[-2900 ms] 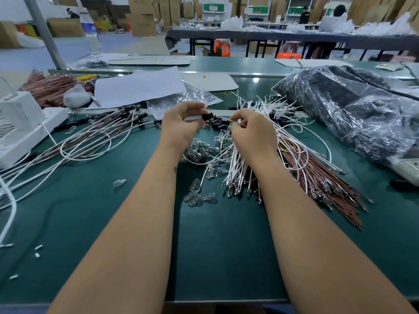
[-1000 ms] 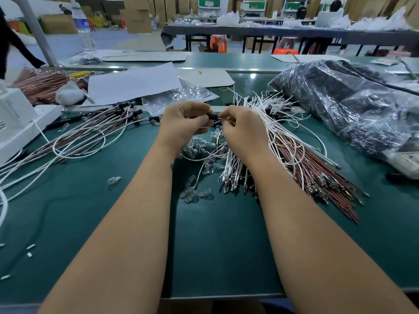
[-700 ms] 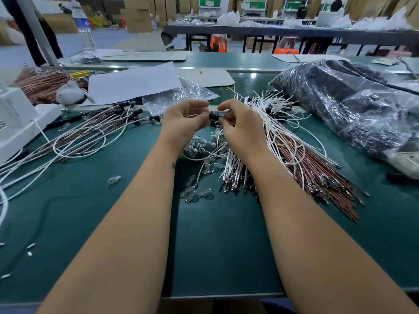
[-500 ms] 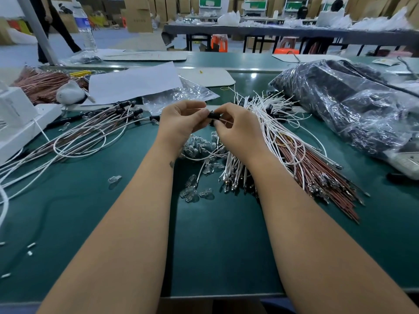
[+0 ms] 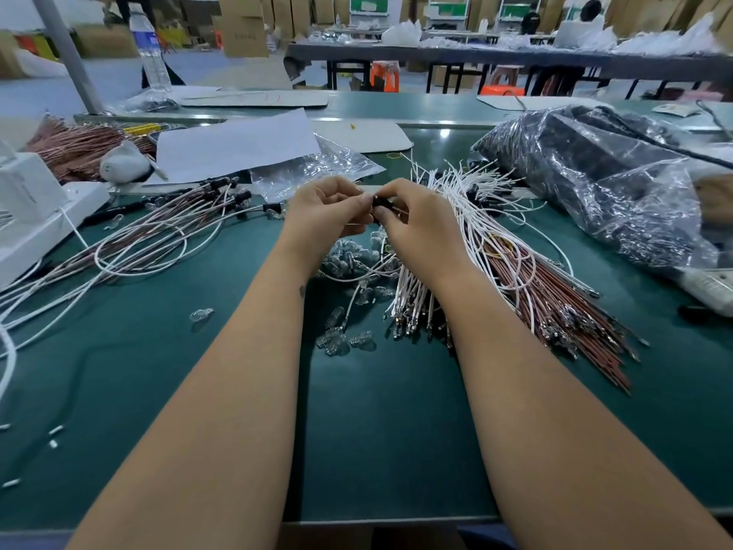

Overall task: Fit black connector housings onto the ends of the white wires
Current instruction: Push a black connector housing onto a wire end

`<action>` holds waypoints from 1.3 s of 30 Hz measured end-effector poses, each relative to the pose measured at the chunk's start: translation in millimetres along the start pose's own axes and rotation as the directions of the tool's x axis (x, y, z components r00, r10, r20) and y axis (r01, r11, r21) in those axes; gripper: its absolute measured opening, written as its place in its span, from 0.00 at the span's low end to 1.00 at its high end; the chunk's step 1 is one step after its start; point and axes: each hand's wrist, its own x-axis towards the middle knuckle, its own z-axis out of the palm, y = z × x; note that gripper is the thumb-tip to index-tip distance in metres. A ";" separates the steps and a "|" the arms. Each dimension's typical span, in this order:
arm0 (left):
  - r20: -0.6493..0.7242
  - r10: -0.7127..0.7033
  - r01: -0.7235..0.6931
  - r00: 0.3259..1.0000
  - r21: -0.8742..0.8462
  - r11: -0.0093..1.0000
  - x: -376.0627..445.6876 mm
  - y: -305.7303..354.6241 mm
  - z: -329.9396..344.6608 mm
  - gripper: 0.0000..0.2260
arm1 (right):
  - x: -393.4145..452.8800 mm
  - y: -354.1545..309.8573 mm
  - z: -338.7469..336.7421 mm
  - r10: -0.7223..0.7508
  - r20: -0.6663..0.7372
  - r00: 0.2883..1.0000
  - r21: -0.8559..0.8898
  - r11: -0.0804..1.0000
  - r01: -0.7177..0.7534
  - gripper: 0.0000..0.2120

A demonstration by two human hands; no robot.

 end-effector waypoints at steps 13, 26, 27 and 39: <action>-0.728 0.113 0.195 0.676 0.324 0.926 8.0 -1.6 -21.1 0.07 | 4.6 15.7 -3.0 0.063 -0.204 0.977 -0.434 0.889 -0.148 0.10; -0.111 0.458 -0.186 0.882 0.811 0.555 4.2 -7.0 -1.5 0.08 | 2.9 11.0 -0.7 0.011 -0.131 0.991 -0.377 0.924 -0.060 0.06; -0.233 0.461 -0.085 0.856 0.817 0.571 6.2 -7.9 -8.0 0.09 | 3.4 12.7 -3.3 0.042 -0.169 0.985 -0.372 0.922 -0.103 0.06; 0.117 0.420 -0.339 0.900 0.794 0.505 3.0 -5.7 16.3 0.11 | 1.1 3.0 2.2 0.014 -0.036 0.999 -0.289 0.957 -0.024 0.07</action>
